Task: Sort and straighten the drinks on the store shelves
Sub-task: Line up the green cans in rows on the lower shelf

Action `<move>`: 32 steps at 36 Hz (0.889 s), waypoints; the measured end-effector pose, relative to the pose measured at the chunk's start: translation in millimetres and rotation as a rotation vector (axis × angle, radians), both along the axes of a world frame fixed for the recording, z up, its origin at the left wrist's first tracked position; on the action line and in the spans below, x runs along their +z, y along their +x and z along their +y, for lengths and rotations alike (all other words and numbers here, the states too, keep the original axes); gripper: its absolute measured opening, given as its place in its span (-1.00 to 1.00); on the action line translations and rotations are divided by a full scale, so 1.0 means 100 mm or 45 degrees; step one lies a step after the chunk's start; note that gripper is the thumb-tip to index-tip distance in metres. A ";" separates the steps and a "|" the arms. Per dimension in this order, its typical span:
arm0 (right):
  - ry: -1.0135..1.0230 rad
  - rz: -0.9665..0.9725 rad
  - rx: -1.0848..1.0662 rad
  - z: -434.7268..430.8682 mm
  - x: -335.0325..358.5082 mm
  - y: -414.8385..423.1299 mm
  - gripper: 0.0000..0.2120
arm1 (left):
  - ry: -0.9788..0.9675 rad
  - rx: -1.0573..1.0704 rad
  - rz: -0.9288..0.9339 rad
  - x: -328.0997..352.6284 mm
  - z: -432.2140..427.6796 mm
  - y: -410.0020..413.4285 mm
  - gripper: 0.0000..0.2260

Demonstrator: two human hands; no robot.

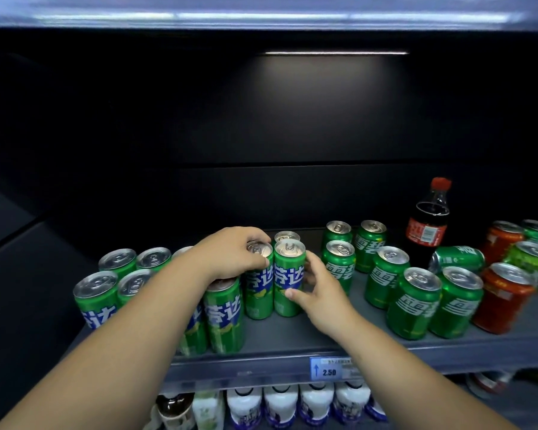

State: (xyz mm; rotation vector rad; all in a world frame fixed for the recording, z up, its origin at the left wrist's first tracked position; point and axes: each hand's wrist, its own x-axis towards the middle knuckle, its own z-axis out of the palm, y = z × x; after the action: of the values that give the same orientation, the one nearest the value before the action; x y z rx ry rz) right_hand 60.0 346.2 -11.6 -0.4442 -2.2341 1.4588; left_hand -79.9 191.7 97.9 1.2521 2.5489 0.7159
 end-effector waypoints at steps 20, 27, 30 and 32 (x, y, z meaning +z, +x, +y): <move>0.457 0.010 -0.207 0.87 1.11 1.31 -0.59 | 0.218 -0.328 0.193 0.29 0.86 0.85 -0.71; 0.506 -0.038 -0.385 2.11 1.12 2.35 -0.63 | 0.166 -0.351 0.199 0.09 1.96 1.55 -0.80; 0.552 -0.166 -0.450 2.66 1.08 2.79 -0.63 | 0.152 -0.361 0.231 0.08 2.43 1.89 -0.82; 0.568 -0.294 -0.487 2.99 1.03 3.03 -0.59 | 0.122 -0.373 0.257 0.09 2.73 2.09 -0.81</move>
State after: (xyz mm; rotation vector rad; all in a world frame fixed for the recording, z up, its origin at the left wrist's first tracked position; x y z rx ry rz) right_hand 362.9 645.5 91.2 -0.8618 -2.3878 0.7210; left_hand 129.3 465.0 106.6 1.7645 2.4248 0.6839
